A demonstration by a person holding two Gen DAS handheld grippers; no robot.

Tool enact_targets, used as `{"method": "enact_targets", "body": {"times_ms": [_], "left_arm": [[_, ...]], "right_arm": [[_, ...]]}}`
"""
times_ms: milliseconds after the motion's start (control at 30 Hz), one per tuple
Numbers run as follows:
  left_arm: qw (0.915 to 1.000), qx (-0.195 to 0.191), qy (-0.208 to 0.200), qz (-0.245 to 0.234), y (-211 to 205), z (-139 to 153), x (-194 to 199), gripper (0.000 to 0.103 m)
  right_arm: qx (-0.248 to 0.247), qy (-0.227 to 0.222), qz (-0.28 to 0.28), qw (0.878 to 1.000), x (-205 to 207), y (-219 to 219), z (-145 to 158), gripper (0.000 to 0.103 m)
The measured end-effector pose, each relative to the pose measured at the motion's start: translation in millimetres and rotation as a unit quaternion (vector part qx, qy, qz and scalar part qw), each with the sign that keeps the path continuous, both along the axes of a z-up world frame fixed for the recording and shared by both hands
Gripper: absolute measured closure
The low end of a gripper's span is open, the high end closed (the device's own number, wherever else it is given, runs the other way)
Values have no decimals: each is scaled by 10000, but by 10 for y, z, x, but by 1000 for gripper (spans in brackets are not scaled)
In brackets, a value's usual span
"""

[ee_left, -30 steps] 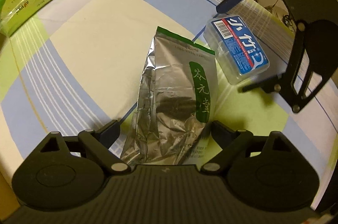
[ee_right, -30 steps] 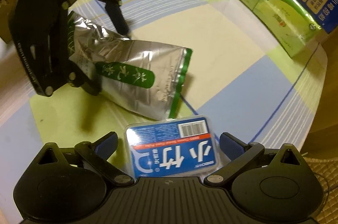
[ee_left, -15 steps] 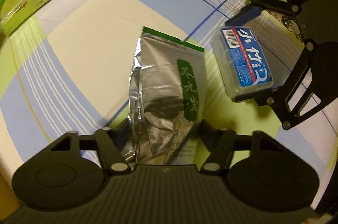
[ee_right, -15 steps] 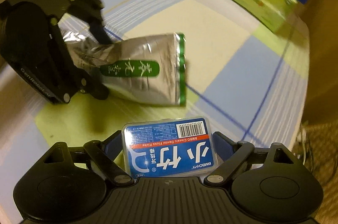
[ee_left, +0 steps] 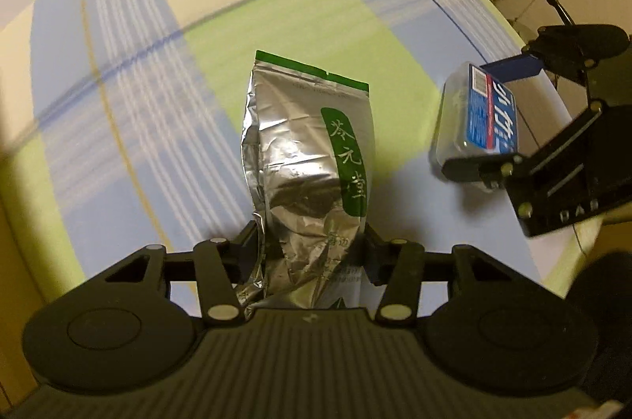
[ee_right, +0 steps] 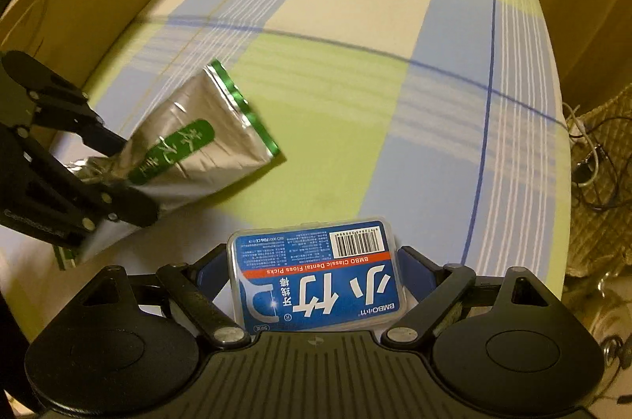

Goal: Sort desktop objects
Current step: 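Lift the pouch and floss box and carry both toward the cardboard box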

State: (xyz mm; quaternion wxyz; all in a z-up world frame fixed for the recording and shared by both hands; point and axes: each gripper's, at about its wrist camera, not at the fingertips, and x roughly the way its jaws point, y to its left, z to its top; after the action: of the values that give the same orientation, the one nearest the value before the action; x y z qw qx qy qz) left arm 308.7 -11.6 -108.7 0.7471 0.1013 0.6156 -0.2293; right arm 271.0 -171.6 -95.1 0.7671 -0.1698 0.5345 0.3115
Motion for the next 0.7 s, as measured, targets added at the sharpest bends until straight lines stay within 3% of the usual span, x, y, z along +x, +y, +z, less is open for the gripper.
{"method": "enact_targets", "body": {"times_ms": [300,500,700], "left_arm": [[9992,-89,-357,138,38,-81,-193,32],[9988,-58,-486,7,4,-87,-203,28],[9978,80,-647,-146,-35,-68,-278,32]], "right_arm": [[-213,-231,-27,9995,-241,-50,-115,16],[-138,-291,-54,9995,-250,-83,-150,15],[-83,-429,-139,9989,-239,-56,-135,18]]}}
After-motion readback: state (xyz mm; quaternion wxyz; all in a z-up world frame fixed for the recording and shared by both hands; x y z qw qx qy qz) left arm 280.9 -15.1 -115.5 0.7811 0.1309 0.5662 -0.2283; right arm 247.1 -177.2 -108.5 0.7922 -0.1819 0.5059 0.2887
